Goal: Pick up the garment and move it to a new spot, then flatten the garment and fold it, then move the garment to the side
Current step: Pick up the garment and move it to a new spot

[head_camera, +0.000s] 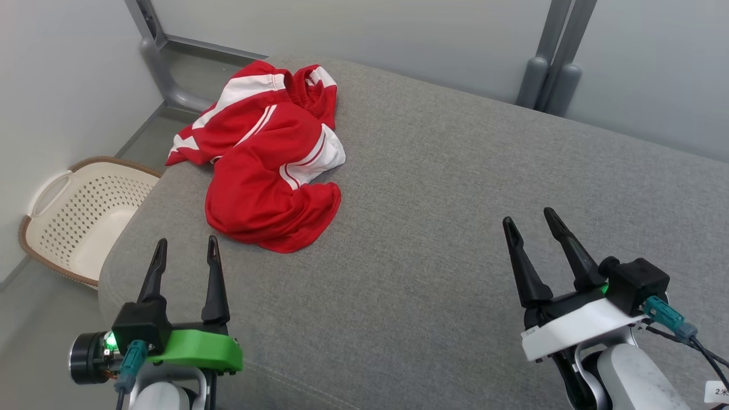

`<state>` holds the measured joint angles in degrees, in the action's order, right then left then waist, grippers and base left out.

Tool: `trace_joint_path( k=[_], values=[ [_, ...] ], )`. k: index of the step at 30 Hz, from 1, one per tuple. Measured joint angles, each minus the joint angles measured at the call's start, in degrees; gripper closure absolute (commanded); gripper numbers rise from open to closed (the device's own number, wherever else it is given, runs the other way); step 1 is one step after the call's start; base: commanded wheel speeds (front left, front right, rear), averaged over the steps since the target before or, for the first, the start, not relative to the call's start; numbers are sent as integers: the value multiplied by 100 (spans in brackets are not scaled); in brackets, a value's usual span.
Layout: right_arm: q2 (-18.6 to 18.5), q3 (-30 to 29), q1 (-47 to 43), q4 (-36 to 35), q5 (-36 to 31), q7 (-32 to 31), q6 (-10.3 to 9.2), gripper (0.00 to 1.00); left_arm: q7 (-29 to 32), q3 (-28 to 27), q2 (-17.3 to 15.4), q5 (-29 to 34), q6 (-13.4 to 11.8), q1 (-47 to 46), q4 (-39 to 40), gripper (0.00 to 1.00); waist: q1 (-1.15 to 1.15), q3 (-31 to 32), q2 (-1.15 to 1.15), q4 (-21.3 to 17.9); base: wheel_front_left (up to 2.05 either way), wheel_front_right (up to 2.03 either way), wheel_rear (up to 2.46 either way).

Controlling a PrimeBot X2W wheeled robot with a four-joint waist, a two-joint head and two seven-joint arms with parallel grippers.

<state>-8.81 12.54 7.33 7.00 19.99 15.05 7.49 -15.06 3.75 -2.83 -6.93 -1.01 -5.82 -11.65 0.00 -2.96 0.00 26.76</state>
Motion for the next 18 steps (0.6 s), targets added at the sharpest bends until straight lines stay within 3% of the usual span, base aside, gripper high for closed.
trace_joint_path(
  k=[6, 8, 18],
  values=[
    [-48, 105, 54, -51, 1, 0, 0, 0, 9, -100, 0, -357, 12, -31, -203, 0, 0, -27, 0, -74, 0, 0, 0],
    [-74, 148, 102, -71, 20, 1, 0, 0, 222, -148, -15, -514, 129, -169, -300, 0, 0, -46, 0, -163, 0, 0, 0],
    [-194, 409, 233, -207, 107, 1, 1, 0, 2218, -393, -798, -1009, 420, -1455, -438, 0, 0, -118, 0, -784, 0, 0, 0]
  ],
)
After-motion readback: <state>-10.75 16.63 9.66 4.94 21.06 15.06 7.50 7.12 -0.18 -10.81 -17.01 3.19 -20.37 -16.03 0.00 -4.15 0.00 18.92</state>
